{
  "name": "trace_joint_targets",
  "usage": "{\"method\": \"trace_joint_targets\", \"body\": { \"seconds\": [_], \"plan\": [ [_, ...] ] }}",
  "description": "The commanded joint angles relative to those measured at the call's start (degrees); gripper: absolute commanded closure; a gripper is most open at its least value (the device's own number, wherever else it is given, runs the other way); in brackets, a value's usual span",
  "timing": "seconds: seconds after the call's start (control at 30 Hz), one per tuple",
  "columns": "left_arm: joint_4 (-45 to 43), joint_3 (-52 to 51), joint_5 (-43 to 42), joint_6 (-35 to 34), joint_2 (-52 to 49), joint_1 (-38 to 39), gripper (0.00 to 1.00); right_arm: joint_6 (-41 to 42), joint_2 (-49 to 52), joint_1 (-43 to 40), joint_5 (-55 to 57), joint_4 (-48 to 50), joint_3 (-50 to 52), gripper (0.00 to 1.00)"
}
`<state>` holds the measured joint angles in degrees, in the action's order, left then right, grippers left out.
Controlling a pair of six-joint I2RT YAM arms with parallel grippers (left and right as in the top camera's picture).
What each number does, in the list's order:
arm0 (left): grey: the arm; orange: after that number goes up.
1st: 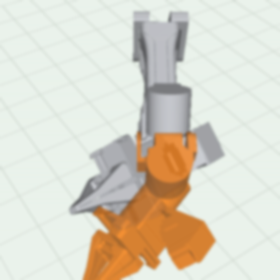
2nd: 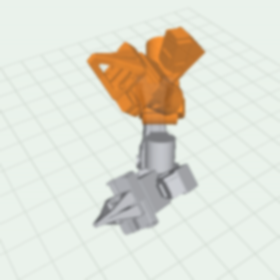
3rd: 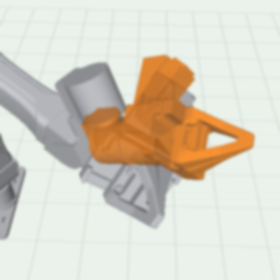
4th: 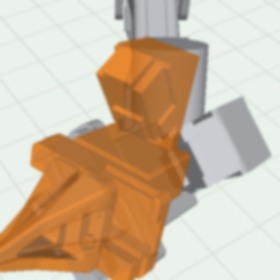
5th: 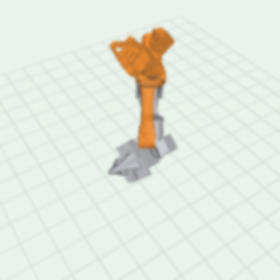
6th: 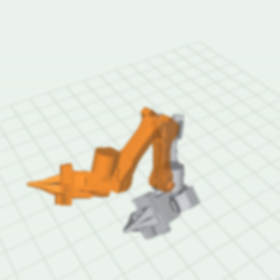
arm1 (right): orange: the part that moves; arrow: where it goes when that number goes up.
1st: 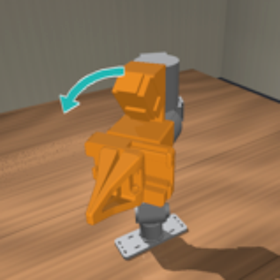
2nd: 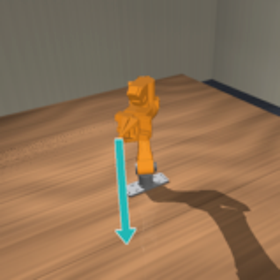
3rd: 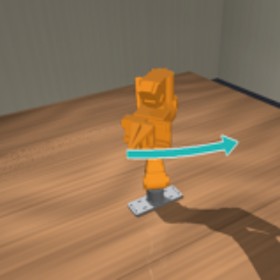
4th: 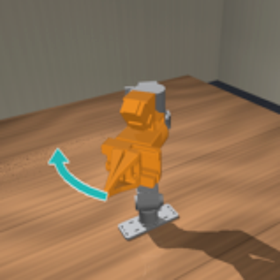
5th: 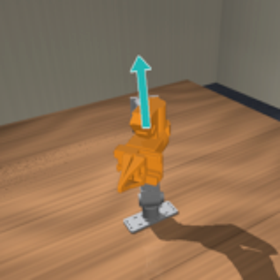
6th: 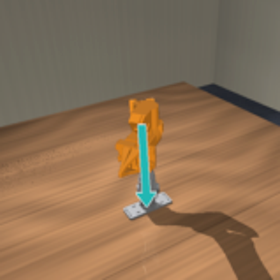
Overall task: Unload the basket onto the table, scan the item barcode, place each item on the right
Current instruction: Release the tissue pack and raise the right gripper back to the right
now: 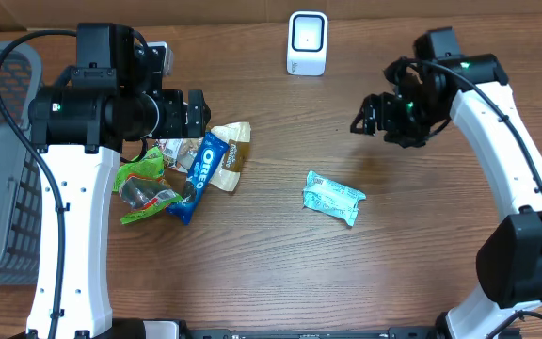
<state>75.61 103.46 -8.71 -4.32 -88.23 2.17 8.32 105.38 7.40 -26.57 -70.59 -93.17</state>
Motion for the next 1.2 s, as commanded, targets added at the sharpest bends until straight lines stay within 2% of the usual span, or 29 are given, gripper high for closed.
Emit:
{"method": "trace_joint_targets", "body": {
  "seconds": [0.0, 0.23, 0.83, 1.17],
  "plan": [
    [0.0, -0.2, 0.3, -0.6, -0.2, 0.0, 0.0, -3.9, 0.1, -1.4, -2.5, 1.1, 5.0, 0.2],
    [0.0, -0.2, 0.3, -0.6, -0.2, 0.0, 0.0, -3.9, 0.1, -2.4, -4.9, 7.0, 16.0, 0.19],
    [0.0, -0.2, 0.3, -0.6, -0.2, 0.0, 0.0, -3.8, 0.1, -5.2, -9.9, 16.2, 26.3, 0.19],
    [0.0, -0.2, 0.3, -0.6, -0.2, 0.0, 0.0, -2.4, 0.1, -5.2, -18.1, 26.7, 36.1, 0.19]
  ]
}}
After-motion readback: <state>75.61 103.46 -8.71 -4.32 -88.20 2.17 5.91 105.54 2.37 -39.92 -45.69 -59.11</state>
